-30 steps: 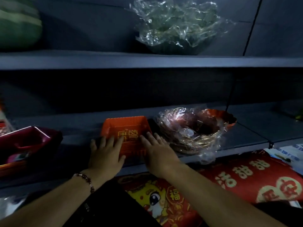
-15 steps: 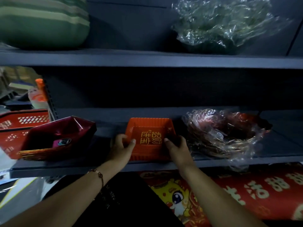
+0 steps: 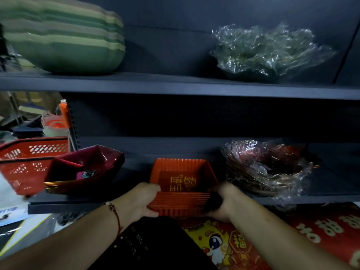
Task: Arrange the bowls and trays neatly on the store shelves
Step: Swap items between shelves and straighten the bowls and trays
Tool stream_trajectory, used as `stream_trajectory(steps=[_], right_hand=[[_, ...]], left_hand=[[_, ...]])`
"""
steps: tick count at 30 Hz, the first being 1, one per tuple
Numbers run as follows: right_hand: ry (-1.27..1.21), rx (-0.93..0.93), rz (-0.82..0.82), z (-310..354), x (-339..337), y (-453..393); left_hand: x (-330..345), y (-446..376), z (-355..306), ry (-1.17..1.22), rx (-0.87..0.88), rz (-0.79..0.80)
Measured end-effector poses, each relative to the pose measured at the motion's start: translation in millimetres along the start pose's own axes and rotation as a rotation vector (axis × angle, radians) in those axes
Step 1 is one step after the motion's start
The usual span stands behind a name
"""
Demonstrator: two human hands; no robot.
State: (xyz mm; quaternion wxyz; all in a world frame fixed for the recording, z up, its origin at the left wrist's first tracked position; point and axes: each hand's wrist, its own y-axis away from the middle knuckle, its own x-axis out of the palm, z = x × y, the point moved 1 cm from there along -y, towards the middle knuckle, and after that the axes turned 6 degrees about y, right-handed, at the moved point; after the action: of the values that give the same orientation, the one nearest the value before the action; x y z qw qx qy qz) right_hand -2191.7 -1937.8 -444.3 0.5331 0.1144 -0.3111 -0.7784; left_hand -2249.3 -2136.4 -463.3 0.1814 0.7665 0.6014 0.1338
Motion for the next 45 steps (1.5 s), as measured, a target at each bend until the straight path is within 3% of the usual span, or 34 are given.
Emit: stream_trajectory(steps=[6,11,15,18,21,29,35,38,40,42,44,45], right_hand=[[0.062,0.123,-0.016,-8.2,-4.6,73.6],[0.026,0.107,0.041,0.8,-3.4,139.6],[0.024,-0.012,0.046,20.6,4.0,203.6],[0.061,-0.162,0.074,38.7,8.7,255.0],[0.093,-0.298,0.089,57.0,14.5,287.5],[0.135,-0.391,0.077,138.3,43.4,286.2],[0.284,-0.385,-0.032,188.7,66.2,239.9],[0.338,-0.62,-0.033,200.6,72.8,218.7],[0.488,-0.968,-0.13,201.2,75.0,197.6],[0.975,-1.309,-0.347,197.8,75.1,175.2],[1.355,-1.461,-0.553,196.7,76.9,157.7],[1.416,-1.493,-0.637,200.0,78.4,151.5]], left_hand=[[-16.2,87.6,-10.3,-0.129,0.088,0.059],[-22.5,165.5,-21.9,-0.15,0.431,0.091],[-27.4,213.5,-27.1,-0.135,0.695,0.046],[-35.2,233.5,-33.8,-0.137,0.812,-0.083],[-38.9,253.7,-51.1,-0.113,0.942,-0.103],[-48.2,233.2,-145.6,-0.173,1.122,-0.15],[-52.6,168.5,-194.3,-0.286,1.062,-0.274],[-58.1,145.0,-217.7,-0.421,1.062,-0.354],[-55.1,136.2,-230.3,-0.455,1.065,-0.36],[-49.7,127.5,-238.9,-0.553,1.115,-0.449],[-46.5,120.4,-247.0,-0.785,1.23,-0.589],[-44.9,116.5,-251.9,-0.907,1.279,-0.635]])
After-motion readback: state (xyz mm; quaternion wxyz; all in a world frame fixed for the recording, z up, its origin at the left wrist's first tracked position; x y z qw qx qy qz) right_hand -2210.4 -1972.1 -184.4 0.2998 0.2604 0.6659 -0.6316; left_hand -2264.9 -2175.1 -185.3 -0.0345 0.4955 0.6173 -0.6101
